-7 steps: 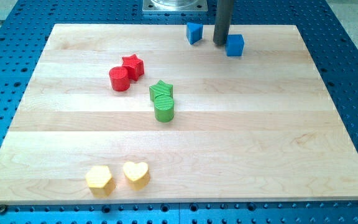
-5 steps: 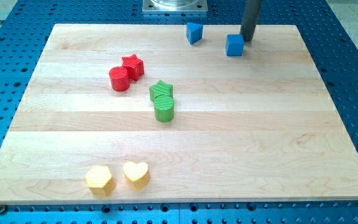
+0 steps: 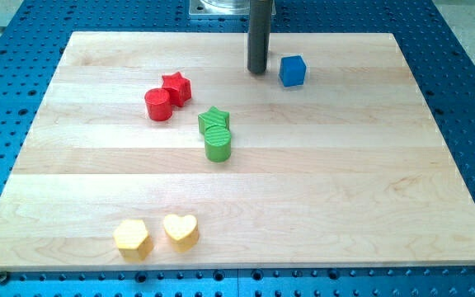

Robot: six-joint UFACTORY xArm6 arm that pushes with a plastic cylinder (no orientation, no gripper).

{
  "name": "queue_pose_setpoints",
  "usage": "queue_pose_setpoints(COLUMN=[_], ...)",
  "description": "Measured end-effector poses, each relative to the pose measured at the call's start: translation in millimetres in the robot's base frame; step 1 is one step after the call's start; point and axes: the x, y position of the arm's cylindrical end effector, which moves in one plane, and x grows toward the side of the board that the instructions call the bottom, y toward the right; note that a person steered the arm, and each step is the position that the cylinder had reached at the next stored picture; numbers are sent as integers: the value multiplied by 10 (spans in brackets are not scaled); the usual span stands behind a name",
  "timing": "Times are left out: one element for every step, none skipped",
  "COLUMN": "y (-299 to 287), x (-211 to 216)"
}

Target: Place the blue cube diagonally top right to the green star

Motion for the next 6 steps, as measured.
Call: queue_pose_setpoints(y=[464, 1012, 920, 188, -534, -132], x=[-306, -254, 16, 40, 44, -184])
